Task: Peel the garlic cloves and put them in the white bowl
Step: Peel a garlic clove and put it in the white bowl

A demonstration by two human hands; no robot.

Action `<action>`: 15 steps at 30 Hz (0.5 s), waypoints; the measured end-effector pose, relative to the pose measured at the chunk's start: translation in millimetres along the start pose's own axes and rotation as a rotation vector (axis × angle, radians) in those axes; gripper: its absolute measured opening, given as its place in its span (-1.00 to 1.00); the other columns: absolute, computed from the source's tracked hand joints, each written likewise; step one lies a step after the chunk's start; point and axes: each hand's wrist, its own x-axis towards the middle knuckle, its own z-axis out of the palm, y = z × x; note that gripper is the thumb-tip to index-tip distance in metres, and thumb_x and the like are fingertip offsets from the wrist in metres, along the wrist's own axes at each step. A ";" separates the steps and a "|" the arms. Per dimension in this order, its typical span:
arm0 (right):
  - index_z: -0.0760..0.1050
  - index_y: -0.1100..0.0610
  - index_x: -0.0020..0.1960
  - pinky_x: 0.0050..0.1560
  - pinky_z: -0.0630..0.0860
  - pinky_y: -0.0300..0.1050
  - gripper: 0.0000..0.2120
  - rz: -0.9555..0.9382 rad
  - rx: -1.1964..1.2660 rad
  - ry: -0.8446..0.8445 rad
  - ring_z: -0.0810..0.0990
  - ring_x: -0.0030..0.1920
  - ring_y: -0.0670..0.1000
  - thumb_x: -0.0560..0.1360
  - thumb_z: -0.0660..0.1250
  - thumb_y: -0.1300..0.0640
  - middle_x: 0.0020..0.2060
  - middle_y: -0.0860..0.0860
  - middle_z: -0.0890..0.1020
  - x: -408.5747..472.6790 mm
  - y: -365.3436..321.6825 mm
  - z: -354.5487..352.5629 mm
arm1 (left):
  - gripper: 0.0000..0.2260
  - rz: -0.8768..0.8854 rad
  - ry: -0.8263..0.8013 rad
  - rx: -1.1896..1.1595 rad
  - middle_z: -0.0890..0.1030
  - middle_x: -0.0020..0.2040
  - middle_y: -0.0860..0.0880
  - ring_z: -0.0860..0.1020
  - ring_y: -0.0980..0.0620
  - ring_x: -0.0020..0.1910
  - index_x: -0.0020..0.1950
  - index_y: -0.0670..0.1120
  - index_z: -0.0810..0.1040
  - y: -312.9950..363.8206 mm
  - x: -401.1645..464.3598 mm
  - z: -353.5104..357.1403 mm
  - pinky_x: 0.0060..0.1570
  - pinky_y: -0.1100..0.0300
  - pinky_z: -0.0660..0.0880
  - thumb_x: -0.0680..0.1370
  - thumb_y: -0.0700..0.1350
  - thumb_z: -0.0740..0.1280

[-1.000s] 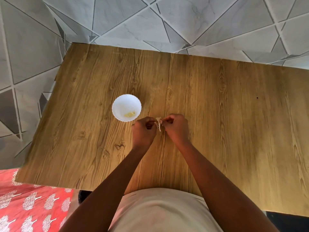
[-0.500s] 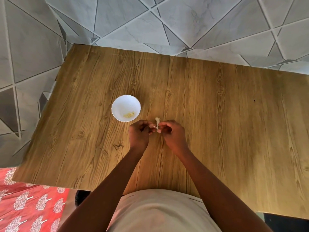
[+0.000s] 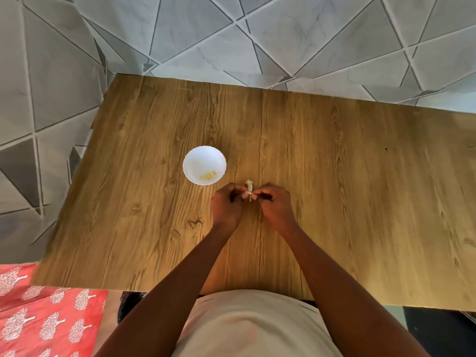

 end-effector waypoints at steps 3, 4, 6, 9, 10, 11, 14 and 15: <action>0.72 0.14 0.01 -0.11 0.46 -0.37 -0.79 0.025 0.019 0.011 0.62 -0.12 -0.08 0.49 0.40 0.38 -0.14 -0.01 0.68 -0.1 1.4 1.9 | -0.81 0.045 -0.038 0.046 0.70 -0.09 0.14 0.61 0.35 -0.10 0.04 -0.09 0.72 -3.2 1.4 -3.4 -0.11 0.51 0.46 0.50 -0.33 0.47; 0.71 0.14 0.02 -0.09 0.47 -0.35 -0.80 0.020 0.027 0.013 0.63 -0.12 -0.07 0.50 0.40 0.37 -0.13 -0.01 0.68 0.8 1.7 2.2 | -0.80 0.047 -0.051 0.062 0.71 -0.08 0.13 0.62 0.35 -0.10 0.06 -0.09 0.72 -3.7 3.1 -3.8 -0.12 0.51 0.46 0.50 -0.32 0.47; 0.72 0.13 0.01 -0.06 0.49 -0.31 -0.83 0.011 0.056 0.018 0.64 -0.10 -0.08 0.51 0.42 0.33 -0.13 -0.02 0.70 2.7 3.0 1.7 | -0.81 0.035 -0.067 0.102 0.72 -0.06 0.12 0.62 0.34 -0.12 0.07 -0.06 0.73 -3.4 6.1 -3.4 -0.14 0.49 0.48 0.49 -0.26 0.51; 0.72 0.13 0.01 -0.03 0.51 -0.30 -0.88 0.010 0.092 0.004 0.64 -0.09 -0.11 0.52 0.44 0.26 -0.12 -0.04 0.70 4.5 2.2 -5.0 | -0.83 0.013 -0.049 0.154 0.70 -0.09 0.16 0.63 0.26 -0.11 0.01 0.04 0.73 0.6 7.9 1.1 -0.16 0.33 0.55 0.44 -0.10 0.58; 0.72 0.13 0.01 -0.02 0.52 -0.28 -0.88 0.003 0.096 -0.010 0.64 -0.08 -0.11 0.52 0.45 0.25 -0.12 -0.04 0.70 6.3 1.5 -7.7 | -0.82 0.000 -0.037 0.174 0.68 -0.11 0.18 0.63 0.25 -0.12 -0.01 0.06 0.71 2.7 7.9 2.6 -0.19 0.33 0.52 0.43 -0.05 0.60; 0.72 0.13 0.02 -0.01 0.53 -0.25 -0.88 -0.010 0.095 -0.026 0.65 -0.08 -0.11 0.51 0.46 0.24 -0.12 -0.04 0.71 9.4 1.7 -11.6 | -0.81 -0.016 -0.020 0.187 0.66 -0.13 0.20 0.61 0.26 -0.13 -0.02 0.08 0.69 6.0 7.0 5.2 -0.22 0.35 0.48 0.42 -0.02 0.60; 0.73 0.11 0.01 0.01 0.60 -0.12 -0.88 -0.003 0.136 -0.079 0.67 -0.09 -0.08 0.49 0.50 0.23 -0.14 -0.05 0.72 15.3 4.3 -18.9 | -0.80 -0.045 0.039 0.200 0.65 -0.16 0.19 0.61 0.26 -0.17 -0.02 0.04 0.70 11.1 3.6 14.7 -0.25 0.34 0.47 0.40 -0.04 0.61; 0.73 0.11 0.00 0.02 0.62 -0.08 -0.88 0.008 0.161 -0.087 0.68 -0.10 -0.07 0.48 0.50 0.24 -0.15 -0.06 0.72 15.9 4.6 -19.5 | -0.80 -0.055 0.059 0.200 0.65 -0.17 0.17 0.61 0.25 -0.17 -0.02 0.02 0.70 10.9 2.9 17.1 -0.25 0.32 0.47 0.40 -0.06 0.61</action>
